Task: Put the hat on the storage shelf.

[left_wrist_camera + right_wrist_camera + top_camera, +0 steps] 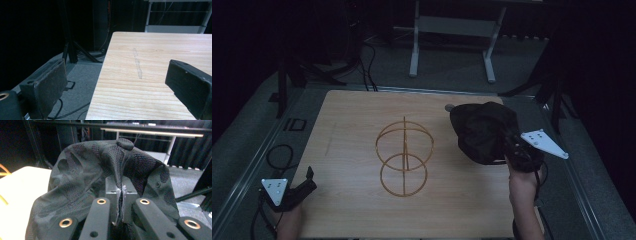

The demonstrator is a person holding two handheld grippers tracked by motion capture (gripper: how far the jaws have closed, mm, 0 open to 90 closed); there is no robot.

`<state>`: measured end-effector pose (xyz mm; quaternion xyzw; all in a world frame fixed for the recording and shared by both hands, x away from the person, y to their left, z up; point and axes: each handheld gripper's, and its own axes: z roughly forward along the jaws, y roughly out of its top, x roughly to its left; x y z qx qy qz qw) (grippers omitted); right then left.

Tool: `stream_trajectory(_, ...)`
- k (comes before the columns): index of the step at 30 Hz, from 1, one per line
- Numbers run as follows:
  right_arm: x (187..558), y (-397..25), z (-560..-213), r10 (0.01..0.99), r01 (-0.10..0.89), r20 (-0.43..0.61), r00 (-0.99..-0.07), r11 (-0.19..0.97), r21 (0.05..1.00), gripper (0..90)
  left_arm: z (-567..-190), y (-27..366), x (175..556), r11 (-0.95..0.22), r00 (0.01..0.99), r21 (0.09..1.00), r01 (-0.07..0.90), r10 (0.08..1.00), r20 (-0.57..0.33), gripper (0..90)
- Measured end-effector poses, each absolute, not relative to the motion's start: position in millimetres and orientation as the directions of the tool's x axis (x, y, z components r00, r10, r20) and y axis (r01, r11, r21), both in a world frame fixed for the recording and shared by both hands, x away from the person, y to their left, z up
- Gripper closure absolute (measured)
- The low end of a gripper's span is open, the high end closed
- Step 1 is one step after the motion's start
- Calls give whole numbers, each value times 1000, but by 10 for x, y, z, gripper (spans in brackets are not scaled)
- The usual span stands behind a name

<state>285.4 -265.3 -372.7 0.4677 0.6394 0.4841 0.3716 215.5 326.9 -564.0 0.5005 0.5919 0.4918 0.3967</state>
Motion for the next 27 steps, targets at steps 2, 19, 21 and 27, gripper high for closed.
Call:
stream_trajectory(2,2838,-2666,-3641,956,227,-10,-293,80,971,869,-5640,3269,2155,15,-184,979,203,983,23,42)
stream_trajectory(19,2781,-2467,-3076,932,117,-43,-361,90,989,870,-5640,3269,2157,16,-185,979,203,982,23,43)
stream_trajectory(21,2775,-2400,-3041,925,110,-46,-378,94,990,870,-5640,3270,2156,16,-184,979,204,983,23,42)
stream_trajectory(27,2758,-2234,-2971,907,89,-55,-417,102,991,870,-5639,3270,2156,15,-183,979,205,983,23,42)
